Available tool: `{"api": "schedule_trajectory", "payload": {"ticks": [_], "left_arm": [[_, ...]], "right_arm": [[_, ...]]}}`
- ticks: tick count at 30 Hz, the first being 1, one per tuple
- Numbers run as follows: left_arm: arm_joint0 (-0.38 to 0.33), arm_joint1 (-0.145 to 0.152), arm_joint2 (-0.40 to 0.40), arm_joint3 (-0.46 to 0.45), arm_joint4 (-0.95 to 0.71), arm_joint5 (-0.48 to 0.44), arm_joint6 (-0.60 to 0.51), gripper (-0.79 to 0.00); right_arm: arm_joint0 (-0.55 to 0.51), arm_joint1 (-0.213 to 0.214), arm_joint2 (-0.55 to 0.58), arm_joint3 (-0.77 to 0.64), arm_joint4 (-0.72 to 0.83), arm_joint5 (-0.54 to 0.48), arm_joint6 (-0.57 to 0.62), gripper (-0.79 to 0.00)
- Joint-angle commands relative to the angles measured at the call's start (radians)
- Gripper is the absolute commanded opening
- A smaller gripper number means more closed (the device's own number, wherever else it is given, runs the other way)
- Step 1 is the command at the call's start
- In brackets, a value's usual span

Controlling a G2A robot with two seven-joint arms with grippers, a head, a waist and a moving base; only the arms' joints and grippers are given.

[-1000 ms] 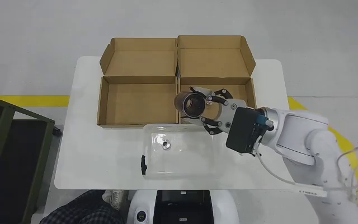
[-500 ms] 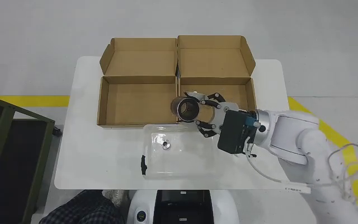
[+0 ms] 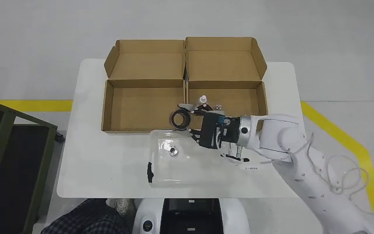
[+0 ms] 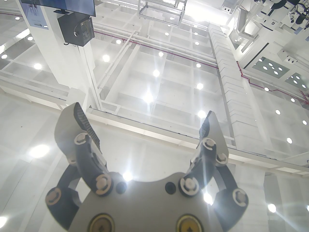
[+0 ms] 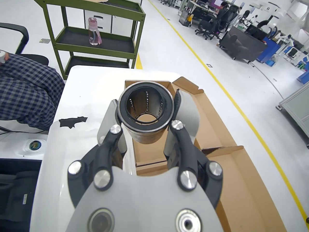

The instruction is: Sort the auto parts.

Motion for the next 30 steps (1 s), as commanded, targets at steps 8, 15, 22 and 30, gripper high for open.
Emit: {"api": "schedule_trajectory", "payload": {"ticks": [8, 15, 22, 30], "left_arm": [[0.0, 0.0, 0.0, 0.0, 0.0, 0.0, 0.0, 0.0], [0.0, 0.0, 0.0, 0.0, 0.0, 0.0, 0.0, 0.0], [0.0, 0.0, 0.0, 0.0, 0.0, 0.0, 0.0, 0.0], [0.0, 0.0, 0.0, 0.0, 0.0, 0.0, 0.0, 0.0]], "right_arm": [[0.088, -0.037, -0.101, 0.126, -0.011, 0.05, 0.018, -0.785], [0.144, -0.069, -0.17, 0.228, -0.008, 0.089, 0.021, -0.785], [0.202, -0.109, -0.242, 0.344, 0.009, 0.121, 0.015, -0.785], [0.258, -0.153, -0.303, 0.465, 0.008, 0.148, 0.017, -0.785]]}}
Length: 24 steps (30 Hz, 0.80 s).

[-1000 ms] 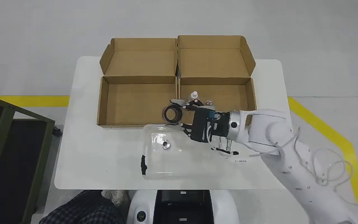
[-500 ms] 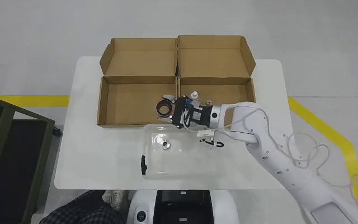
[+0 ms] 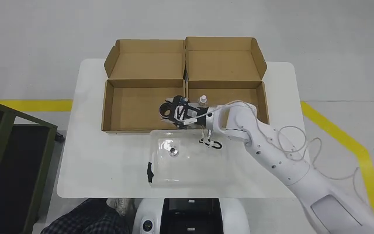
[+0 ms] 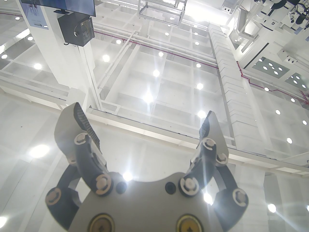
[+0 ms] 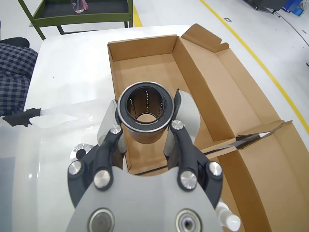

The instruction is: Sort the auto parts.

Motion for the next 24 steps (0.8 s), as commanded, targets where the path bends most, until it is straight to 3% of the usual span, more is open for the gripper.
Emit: {"api": "schedule_trajectory", "payload": {"ticks": [1, 24], "left_arm": [[0.0, 0.0, 0.0, 0.0, 0.0, 0.0, 0.0, 0.0], [0.0, 0.0, 0.0, 0.0, 0.0, 0.0, 0.0, 0.0]], "right_arm": [[0.012, -0.009, -0.009, 0.026, -0.001, 0.006, 0.003, -0.785], [0.088, -0.102, -0.081, 0.239, 0.02, 0.045, 0.119, -0.763]]}}
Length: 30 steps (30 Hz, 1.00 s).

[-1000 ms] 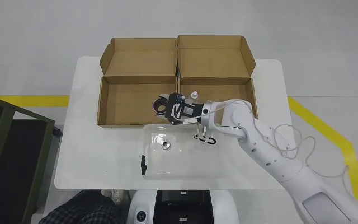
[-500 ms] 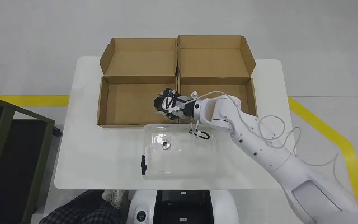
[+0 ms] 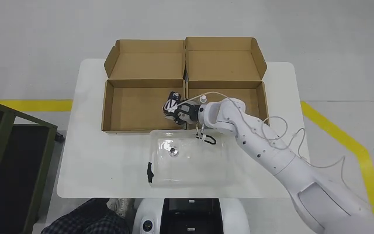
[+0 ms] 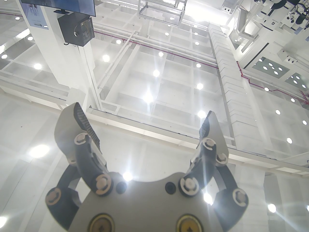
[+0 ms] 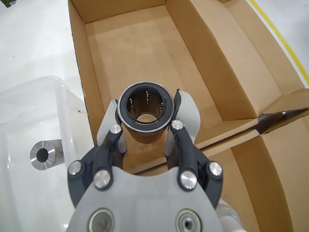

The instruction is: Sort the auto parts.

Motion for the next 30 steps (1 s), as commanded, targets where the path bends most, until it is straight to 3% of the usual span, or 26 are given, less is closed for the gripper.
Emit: {"api": "schedule_trajectory", "payload": {"ticks": [1, 11, 18, 22, 30], "left_arm": [[0.0, 0.0, 0.0, 0.0, 0.0, 0.0, 0.0, 0.0], [0.0, 0.0, 0.0, 0.0, 0.0, 0.0, 0.0, 0.0], [0.0, 0.0, 0.0, 0.0, 0.0, 0.0, 0.0, 0.0], [0.0, 0.0, 0.0, 0.0, 0.0, 0.0, 0.0, 0.0], [0.0, 0.0, 0.0, 0.0, 0.0, 0.0, 0.0, 0.0]], "right_arm": [[0.003, -0.006, -0.003, 0.014, 0.003, -0.003, 0.009, -0.742], [0.008, -0.033, -0.013, 0.051, 0.004, -0.013, 0.017, -0.563], [0.01, -0.049, -0.017, 0.071, -0.003, -0.023, 0.026, -0.52], [0.01, -0.054, -0.01, 0.076, -0.01, -0.026, 0.031, -0.425], [0.0, -0.057, 0.009, 0.068, -0.022, -0.037, 0.048, -0.397]]}}
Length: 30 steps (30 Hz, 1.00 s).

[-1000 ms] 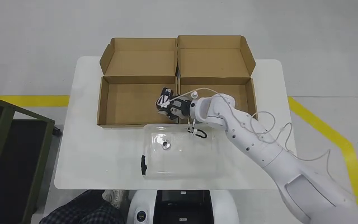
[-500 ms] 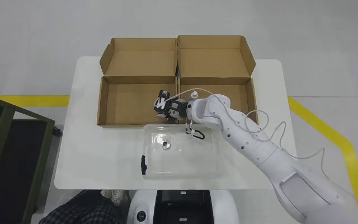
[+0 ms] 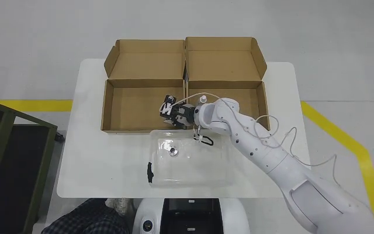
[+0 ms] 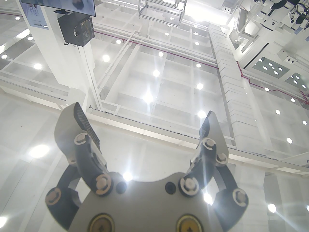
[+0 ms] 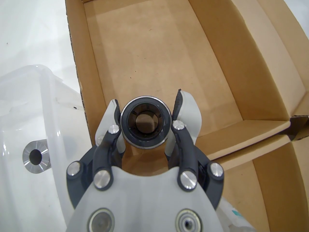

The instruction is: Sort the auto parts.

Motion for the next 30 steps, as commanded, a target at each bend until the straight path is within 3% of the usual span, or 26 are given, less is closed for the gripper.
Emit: {"api": "schedule_trajectory", "payload": {"ticks": [1, 8, 15, 22, 27, 30], "left_arm": [[0.0, 0.0, 0.0, 0.0, 0.0, 0.0, 0.0, 0.0], [0.0, 0.0, 0.0, 0.0, 0.0, 0.0, 0.0, 0.0], [0.0, 0.0, 0.0, 0.0, 0.0, 0.0, 0.0, 0.0], [0.0, 0.0, 0.0, 0.0, 0.0, 0.0, 0.0, 0.0], [0.0, 0.0, 0.0, 0.0, 0.0, 0.0, 0.0, 0.0], [0.0, 0.0, 0.0, 0.0, 0.0, 0.0, 0.0, 0.0]], "right_arm": [[-0.003, 0.0, 0.008, -0.003, -0.001, -0.001, -0.005, -0.397], [-0.013, 0.015, 0.066, -0.086, -0.034, -0.013, -0.02, -0.4], [-0.076, 0.055, 0.167, -0.279, -0.077, -0.055, 0.008, -0.406], [-0.245, 0.107, 0.253, -0.549, -0.129, -0.146, 0.095, -0.369], [-0.375, 0.138, 0.294, -0.683, -0.152, -0.214, 0.124, -0.366], [-0.452, 0.153, 0.314, -0.735, -0.173, -0.227, 0.117, -0.317]]}}
